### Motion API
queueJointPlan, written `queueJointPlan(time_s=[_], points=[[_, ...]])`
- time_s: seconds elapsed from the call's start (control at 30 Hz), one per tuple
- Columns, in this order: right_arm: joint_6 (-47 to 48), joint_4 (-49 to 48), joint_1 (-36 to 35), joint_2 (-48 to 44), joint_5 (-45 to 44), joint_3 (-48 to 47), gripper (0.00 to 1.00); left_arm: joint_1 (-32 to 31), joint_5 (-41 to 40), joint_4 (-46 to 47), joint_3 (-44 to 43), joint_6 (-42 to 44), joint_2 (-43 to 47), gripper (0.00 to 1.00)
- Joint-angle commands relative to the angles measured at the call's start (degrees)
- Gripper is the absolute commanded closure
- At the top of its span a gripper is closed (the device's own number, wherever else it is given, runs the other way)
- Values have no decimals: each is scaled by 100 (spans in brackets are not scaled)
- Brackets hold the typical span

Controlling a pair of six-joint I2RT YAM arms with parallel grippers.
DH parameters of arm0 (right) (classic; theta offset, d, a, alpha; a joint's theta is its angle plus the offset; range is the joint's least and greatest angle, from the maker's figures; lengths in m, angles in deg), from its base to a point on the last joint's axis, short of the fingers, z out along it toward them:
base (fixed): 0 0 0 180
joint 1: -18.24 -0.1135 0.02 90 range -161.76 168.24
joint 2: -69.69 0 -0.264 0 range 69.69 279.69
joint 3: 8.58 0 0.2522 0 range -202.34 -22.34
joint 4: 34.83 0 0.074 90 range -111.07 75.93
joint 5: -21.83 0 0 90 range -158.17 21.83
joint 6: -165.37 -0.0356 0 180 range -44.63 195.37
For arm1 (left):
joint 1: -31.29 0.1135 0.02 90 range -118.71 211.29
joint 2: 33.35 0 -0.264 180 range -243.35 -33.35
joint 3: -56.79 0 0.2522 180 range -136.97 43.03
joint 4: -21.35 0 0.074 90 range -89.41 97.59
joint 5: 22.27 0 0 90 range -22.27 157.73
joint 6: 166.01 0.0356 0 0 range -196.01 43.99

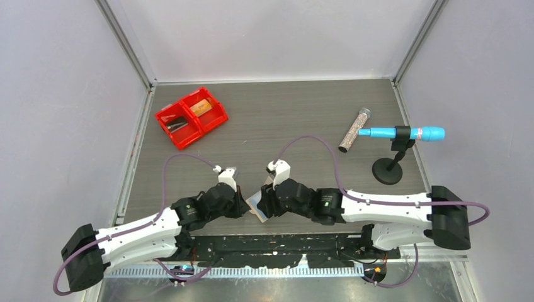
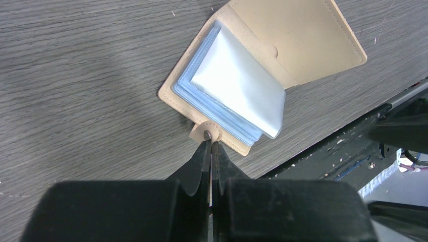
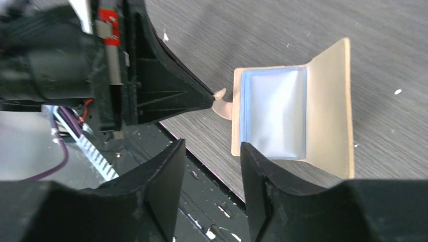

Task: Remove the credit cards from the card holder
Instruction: Open the card holder at the center of the board.

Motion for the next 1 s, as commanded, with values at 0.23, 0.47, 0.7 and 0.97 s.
queueJointPlan(time_s=[0.23,0.47,0.7,0.97], points=[[636,-364,-100,1179,-814,-52,26,26,-47,130,-76,41,229,100],[807,-327,-99,1764,-1088,-230,20,26,-83,123,-10,32,305,100],[737,-440,-99,2017,-1151,-218,19,26,-84,123,17,31,308,100],[618,-498,-100,2109,-1188,-136,24,26,-103,110,17,27,308,100]])
